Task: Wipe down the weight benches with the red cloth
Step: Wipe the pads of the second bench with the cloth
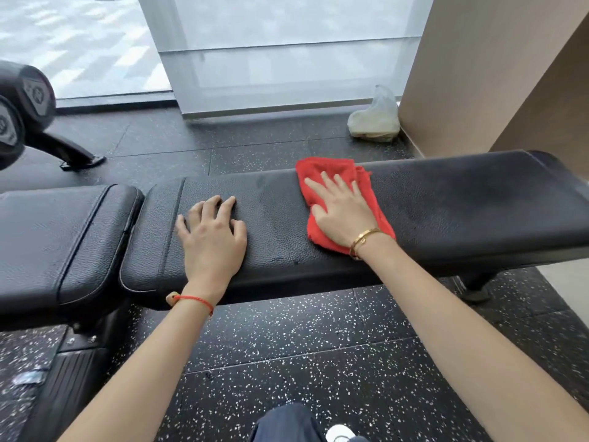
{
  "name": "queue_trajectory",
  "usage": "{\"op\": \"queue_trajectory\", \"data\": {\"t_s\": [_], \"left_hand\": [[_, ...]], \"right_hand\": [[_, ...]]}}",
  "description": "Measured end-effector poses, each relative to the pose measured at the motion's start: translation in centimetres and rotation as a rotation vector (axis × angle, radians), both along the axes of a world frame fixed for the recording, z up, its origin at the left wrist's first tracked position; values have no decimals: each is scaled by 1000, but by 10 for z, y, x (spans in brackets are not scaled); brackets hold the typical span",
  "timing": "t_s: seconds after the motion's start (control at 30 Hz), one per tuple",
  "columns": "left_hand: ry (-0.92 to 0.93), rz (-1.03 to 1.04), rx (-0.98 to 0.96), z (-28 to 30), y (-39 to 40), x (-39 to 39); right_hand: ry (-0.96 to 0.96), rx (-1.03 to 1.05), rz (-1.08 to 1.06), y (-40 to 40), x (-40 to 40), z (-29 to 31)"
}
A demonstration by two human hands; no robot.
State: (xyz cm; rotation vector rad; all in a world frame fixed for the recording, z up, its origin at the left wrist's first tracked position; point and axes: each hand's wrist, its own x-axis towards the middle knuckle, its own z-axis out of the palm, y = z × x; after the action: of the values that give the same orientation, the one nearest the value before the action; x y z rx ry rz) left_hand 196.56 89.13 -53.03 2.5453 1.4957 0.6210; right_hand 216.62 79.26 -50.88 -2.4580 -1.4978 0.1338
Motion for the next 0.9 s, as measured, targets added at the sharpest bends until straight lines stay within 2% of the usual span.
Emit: {"op": "queue_trajectory", "data": {"t_s": [0.13, 0.23, 0.4, 0.57, 0.73, 0.9], "left_hand": [[30, -10, 2, 0, 1, -3], [48, -10, -2, -2, 1, -2], [57, 0, 4, -2, 2, 1], [41, 2, -1, -2, 2, 2], [-33, -27, -29, 2, 8, -5], [-113, -70, 30, 10, 17, -25]], "right_hand": [[-2, 60, 93, -31, -9, -5], [19, 59, 34, -40, 7, -5], [34, -28, -109, 9, 17, 4], [46, -32, 72, 44, -25, 6], [21, 24, 244, 9, -49, 1], [36, 32, 148, -15, -23, 0]]}}
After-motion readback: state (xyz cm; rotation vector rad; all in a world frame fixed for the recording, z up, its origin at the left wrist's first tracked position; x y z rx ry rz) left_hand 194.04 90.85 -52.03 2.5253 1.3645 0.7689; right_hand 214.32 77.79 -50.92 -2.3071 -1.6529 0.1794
